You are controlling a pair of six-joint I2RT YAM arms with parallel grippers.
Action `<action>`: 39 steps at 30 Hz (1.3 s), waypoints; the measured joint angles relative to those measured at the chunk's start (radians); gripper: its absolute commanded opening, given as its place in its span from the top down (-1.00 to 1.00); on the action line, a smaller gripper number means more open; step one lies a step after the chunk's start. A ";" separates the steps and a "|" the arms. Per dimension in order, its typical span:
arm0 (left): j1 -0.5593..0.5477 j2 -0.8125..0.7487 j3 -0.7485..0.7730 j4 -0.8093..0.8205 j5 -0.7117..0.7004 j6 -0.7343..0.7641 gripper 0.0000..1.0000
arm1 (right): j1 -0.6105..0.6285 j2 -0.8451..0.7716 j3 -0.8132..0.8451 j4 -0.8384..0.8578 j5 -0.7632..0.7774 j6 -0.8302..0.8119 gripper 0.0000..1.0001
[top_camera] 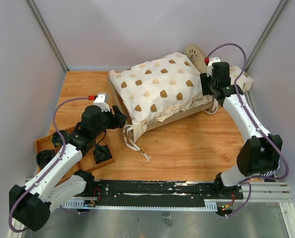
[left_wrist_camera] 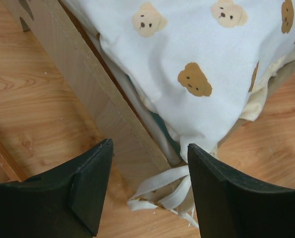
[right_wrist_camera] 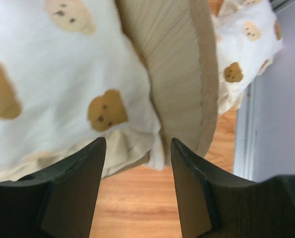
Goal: Set up the pet bed
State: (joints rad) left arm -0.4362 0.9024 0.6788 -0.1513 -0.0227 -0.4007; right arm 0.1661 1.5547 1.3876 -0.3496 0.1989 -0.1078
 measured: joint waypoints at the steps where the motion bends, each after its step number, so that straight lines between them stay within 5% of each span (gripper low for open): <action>1: 0.000 -0.008 -0.006 -0.001 0.005 0.000 -0.28 | 0.004 -0.019 -0.007 -0.013 -0.015 0.013 -0.14; 7: 0.000 -0.040 -0.051 0.001 0.047 -0.003 -0.26 | 0.089 -0.243 -0.163 -0.007 -0.124 0.124 -0.12; 18: 0.000 -0.146 -0.153 0.046 0.118 0.036 -0.25 | 0.483 -0.428 -0.496 0.236 -0.230 0.449 -0.08; 27: 0.000 -0.243 -0.203 0.076 0.094 0.062 -0.24 | 0.766 -0.322 -0.524 0.410 -0.163 0.587 -0.17; 39: 0.000 -0.281 -0.221 0.116 0.111 0.082 -0.24 | 0.820 -0.123 -0.440 0.456 -0.119 0.597 -0.11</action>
State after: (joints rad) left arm -0.4362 0.6216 0.4576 -0.0353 0.0883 -0.3183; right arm 0.9863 1.4315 0.9474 0.1066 0.0799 0.4896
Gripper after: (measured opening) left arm 0.621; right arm 0.589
